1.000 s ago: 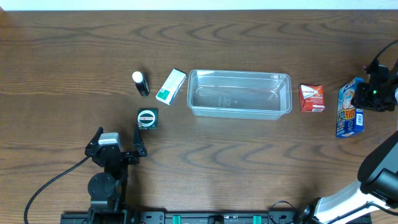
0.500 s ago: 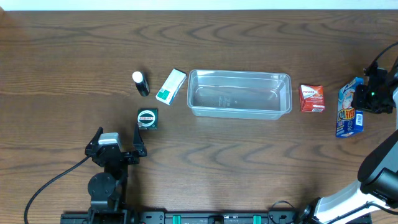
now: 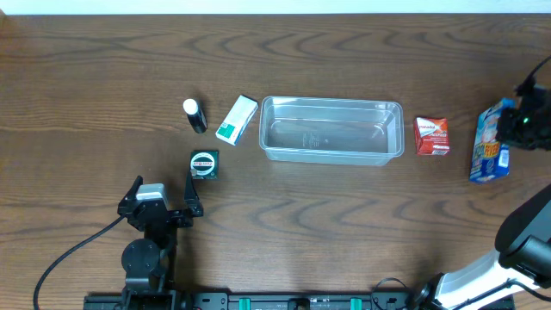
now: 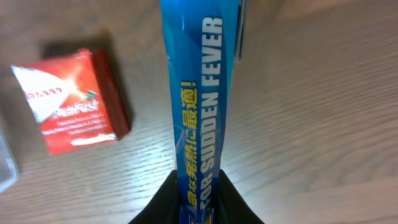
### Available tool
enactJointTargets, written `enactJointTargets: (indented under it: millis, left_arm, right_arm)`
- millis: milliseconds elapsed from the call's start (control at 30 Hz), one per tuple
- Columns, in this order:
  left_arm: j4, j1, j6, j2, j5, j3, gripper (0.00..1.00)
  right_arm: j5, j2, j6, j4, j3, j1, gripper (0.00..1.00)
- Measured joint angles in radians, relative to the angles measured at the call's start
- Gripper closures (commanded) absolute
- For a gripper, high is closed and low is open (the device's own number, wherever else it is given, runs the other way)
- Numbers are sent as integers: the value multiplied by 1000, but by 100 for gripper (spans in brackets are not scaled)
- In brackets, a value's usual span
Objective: Pack container
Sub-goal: 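Lift the blue box and carry it left over the container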
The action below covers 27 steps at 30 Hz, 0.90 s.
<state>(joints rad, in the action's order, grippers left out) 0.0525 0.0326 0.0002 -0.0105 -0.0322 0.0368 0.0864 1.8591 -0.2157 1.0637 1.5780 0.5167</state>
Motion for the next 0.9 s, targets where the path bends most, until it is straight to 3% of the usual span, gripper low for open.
enactJointTargets:
  millis: [233, 567, 733, 900]
  left_arm:
    - [0, 0, 0, 0, 0, 0, 2]
    - [0, 0, 0, 0, 0, 0, 2]
    - [0, 0, 0, 0, 0, 0, 2]
    - [0, 0, 0, 0, 0, 0, 2]
  right_arm:
    - [53, 0, -61, 134, 229, -103, 81]
    - [105, 0, -274, 272, 516, -483, 78]
    - [108, 0, -388, 328, 565, -659, 89]
    - [62, 0, -451, 361, 562, -761, 87]
